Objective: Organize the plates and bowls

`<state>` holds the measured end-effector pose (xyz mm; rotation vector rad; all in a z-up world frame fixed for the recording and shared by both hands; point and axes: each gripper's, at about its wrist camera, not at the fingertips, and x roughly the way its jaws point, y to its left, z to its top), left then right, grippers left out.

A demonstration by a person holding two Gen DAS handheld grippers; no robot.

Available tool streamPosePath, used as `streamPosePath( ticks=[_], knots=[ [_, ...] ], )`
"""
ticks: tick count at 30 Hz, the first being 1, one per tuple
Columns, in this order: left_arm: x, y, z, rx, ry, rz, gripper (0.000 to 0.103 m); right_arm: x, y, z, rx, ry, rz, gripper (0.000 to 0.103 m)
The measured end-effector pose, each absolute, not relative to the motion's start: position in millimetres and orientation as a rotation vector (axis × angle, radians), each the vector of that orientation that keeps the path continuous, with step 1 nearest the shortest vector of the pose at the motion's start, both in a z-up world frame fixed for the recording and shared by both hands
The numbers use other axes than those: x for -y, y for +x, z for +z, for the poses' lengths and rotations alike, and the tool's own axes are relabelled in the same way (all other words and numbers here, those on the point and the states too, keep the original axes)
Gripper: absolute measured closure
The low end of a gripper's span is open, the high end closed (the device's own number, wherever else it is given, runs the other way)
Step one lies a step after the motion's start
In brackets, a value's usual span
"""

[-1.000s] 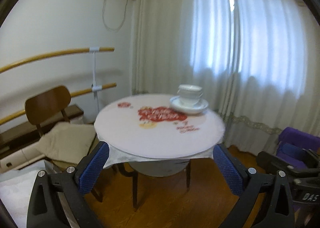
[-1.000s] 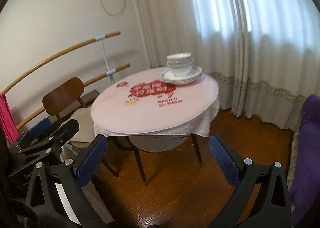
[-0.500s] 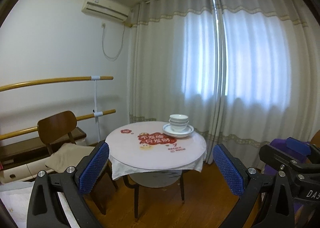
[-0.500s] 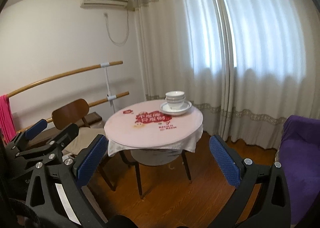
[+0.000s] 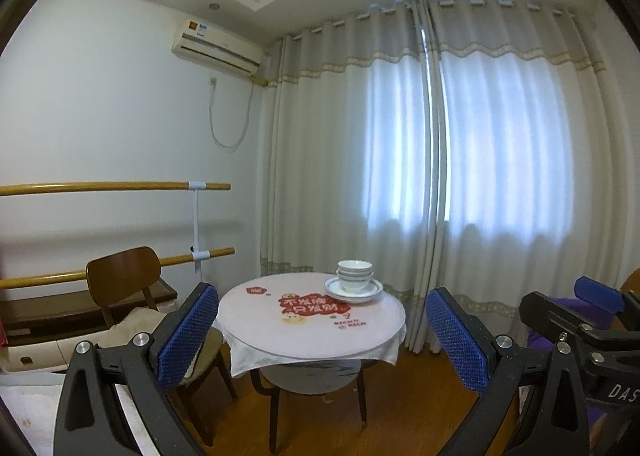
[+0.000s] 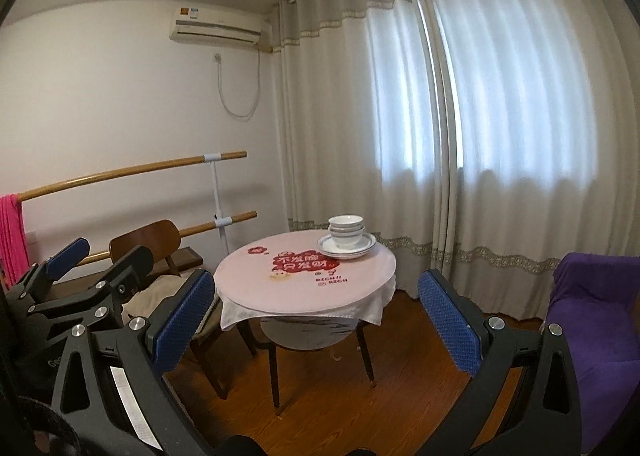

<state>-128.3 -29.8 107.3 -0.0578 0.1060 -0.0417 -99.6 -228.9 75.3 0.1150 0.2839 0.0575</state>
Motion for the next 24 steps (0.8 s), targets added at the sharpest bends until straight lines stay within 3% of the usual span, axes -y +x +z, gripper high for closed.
streamPosePath(
  ticks=[24],
  knots=[
    [25.9,-155.8,95.8,-0.047,-0.054,-0.052,0.001,226.4,-128.3,85.6,-0.221,0.111,0.051,0.000]
  ],
)
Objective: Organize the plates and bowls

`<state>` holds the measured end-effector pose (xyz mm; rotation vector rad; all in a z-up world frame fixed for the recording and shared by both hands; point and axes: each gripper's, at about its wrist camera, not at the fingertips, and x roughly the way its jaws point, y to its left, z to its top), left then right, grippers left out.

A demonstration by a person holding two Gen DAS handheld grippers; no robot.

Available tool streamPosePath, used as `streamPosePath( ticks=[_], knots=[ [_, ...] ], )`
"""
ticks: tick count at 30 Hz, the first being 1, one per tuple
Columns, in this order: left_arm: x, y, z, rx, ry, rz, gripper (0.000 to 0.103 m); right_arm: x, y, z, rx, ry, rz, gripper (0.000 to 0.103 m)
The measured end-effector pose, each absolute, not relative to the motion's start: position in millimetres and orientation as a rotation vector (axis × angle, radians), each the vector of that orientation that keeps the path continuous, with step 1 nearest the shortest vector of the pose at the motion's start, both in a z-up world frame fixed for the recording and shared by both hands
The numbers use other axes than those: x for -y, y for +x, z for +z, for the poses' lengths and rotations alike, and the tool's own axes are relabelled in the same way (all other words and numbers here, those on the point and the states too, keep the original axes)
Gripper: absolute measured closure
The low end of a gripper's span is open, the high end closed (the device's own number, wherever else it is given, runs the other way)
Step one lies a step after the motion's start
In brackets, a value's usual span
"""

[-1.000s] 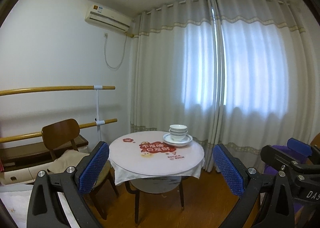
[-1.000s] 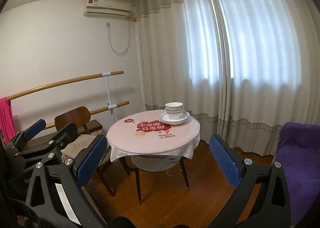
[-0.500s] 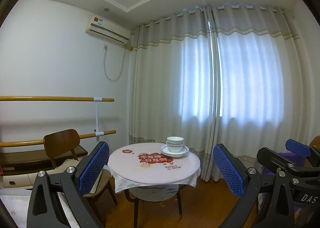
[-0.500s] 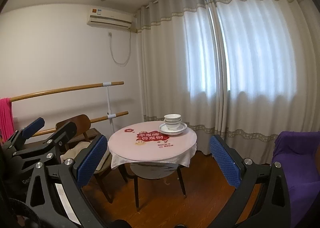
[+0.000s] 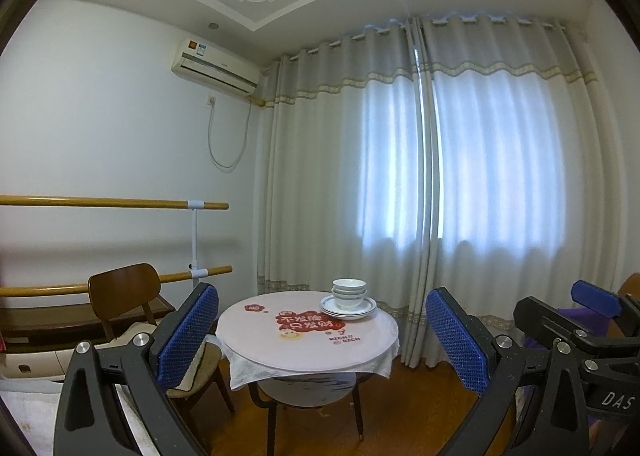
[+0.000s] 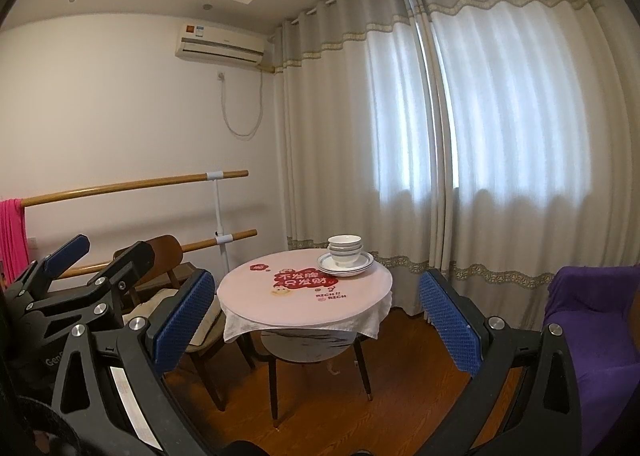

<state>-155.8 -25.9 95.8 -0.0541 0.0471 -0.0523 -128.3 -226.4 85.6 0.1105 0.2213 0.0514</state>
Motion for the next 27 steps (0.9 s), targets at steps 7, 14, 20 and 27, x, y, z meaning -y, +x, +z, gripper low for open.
streamPosePath(
  ticks=[7,14,20,27],
  knots=[
    [28.1,-157.2,94.1,-0.043,-0.051,-0.050,0.001,227.0,-129.8,85.3,-0.218,0.112,0.050,0.000],
    [29.7,-156.8,97.8,-0.043,-0.044,-0.053,0.001,227.9,-132.0,86.6,-0.217,0.117,0.044,0.000],
    [31.3,-152.8,95.9,-0.038,-0.041,-0.052,0.001,228.6,-134.8,87.6,-0.212,0.121,0.040,0.000],
    [31.9,-150.6,92.2,-0.033,-0.036,-0.055,0.001,229.7,-138.5,87.9,-0.203,0.123,0.035,0.000]
  ],
)
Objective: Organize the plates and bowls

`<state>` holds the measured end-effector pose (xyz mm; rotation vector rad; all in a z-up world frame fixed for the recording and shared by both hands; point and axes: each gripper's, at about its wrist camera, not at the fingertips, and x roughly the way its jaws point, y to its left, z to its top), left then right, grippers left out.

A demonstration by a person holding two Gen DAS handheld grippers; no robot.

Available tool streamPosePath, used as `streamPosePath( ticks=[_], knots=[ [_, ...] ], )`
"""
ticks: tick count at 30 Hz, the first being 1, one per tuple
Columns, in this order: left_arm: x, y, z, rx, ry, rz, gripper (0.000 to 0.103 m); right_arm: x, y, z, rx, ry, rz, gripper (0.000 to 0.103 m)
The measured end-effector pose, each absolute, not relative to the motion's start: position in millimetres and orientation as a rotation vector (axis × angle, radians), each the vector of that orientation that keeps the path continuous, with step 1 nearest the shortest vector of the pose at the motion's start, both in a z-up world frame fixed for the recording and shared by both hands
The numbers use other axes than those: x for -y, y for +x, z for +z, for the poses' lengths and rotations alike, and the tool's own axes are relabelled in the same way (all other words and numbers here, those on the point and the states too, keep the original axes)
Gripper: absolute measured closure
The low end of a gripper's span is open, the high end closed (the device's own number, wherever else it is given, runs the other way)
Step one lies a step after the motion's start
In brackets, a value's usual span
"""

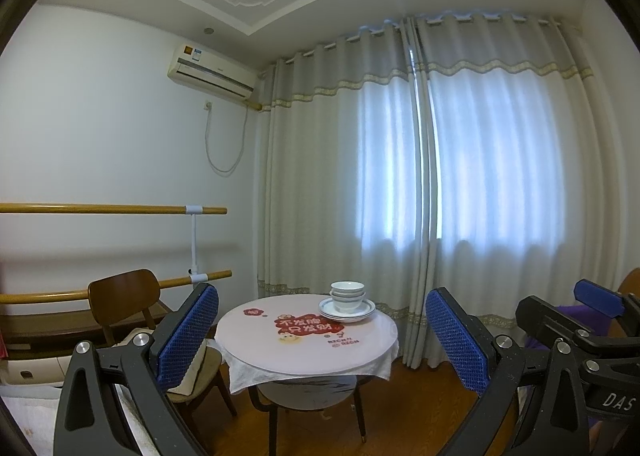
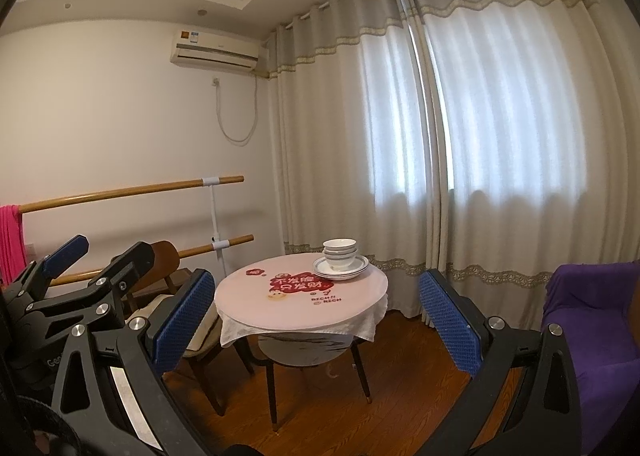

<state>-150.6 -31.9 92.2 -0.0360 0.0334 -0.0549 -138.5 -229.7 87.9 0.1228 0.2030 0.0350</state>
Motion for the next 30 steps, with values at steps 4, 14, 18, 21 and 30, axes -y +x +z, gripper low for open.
streamPosePath(
  ticks=[4,14,18,21,30],
  knots=[
    [32.0,-148.1,90.8,-0.030,-0.033,-0.056,0.001,229.8,-138.7,87.9,-0.201,0.123,0.034,0.000],
    [33.6,-144.9,82.7,-0.025,-0.027,-0.059,0.001,230.3,-140.3,87.9,-0.195,0.128,0.028,0.000],
    [33.0,-144.4,82.1,-0.025,-0.027,-0.059,0.001,229.9,-140.4,87.6,-0.196,0.130,0.027,0.000],
    [32.8,-144.1,82.1,-0.026,-0.027,-0.059,0.001,230.1,-140.5,87.5,-0.195,0.130,0.027,0.000],
    [32.2,-142.6,79.5,-0.030,-0.021,-0.060,0.001,224.5,-142.7,86.2,-0.198,0.141,0.021,0.000]
  ],
)
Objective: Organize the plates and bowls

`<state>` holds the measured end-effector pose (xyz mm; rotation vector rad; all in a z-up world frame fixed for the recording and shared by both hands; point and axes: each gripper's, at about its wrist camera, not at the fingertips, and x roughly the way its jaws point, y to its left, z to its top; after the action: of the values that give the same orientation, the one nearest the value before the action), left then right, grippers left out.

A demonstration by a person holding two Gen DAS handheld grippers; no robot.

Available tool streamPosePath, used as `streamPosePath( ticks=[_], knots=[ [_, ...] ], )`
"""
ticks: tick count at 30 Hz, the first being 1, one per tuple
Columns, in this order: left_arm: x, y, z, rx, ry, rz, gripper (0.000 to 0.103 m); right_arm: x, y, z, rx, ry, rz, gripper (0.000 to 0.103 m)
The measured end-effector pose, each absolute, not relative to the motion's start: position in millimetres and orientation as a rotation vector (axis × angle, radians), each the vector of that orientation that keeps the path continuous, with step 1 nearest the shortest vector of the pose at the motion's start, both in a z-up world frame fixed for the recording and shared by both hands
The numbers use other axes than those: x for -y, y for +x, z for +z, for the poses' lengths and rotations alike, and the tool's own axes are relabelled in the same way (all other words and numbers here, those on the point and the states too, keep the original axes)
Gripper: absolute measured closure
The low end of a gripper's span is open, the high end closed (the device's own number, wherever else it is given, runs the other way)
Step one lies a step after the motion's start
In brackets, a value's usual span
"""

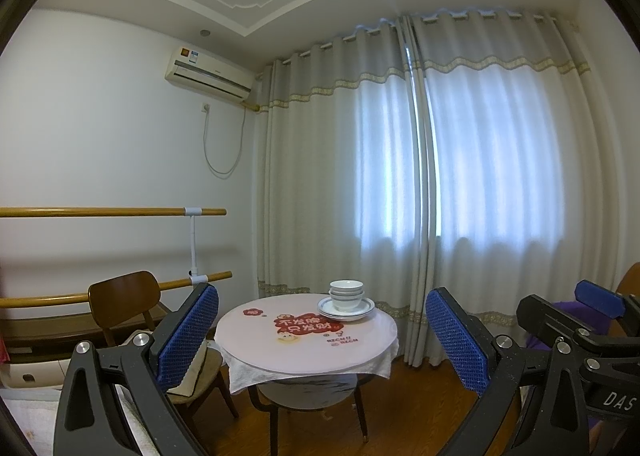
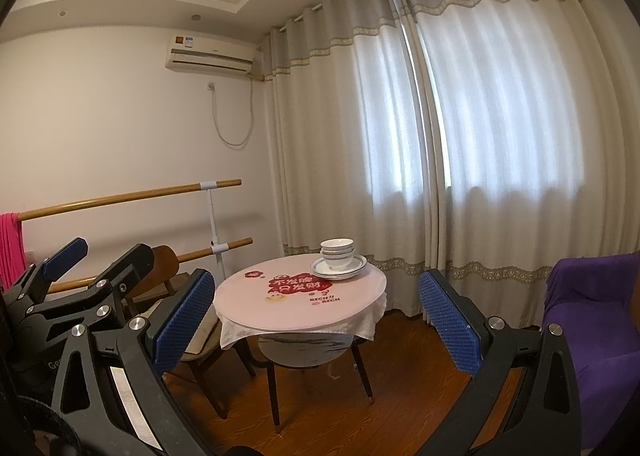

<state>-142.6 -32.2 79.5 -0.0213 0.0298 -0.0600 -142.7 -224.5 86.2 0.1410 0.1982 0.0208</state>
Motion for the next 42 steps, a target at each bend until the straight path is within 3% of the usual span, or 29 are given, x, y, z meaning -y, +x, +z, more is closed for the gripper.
streamPosePath(
  ticks=[42],
  knots=[
    [27.4,-136.1,74.3,-0.036,-0.004,-0.050,0.001,217.0,-145.0,79.3,-0.206,0.155,0.025,0.000]
  ],
)
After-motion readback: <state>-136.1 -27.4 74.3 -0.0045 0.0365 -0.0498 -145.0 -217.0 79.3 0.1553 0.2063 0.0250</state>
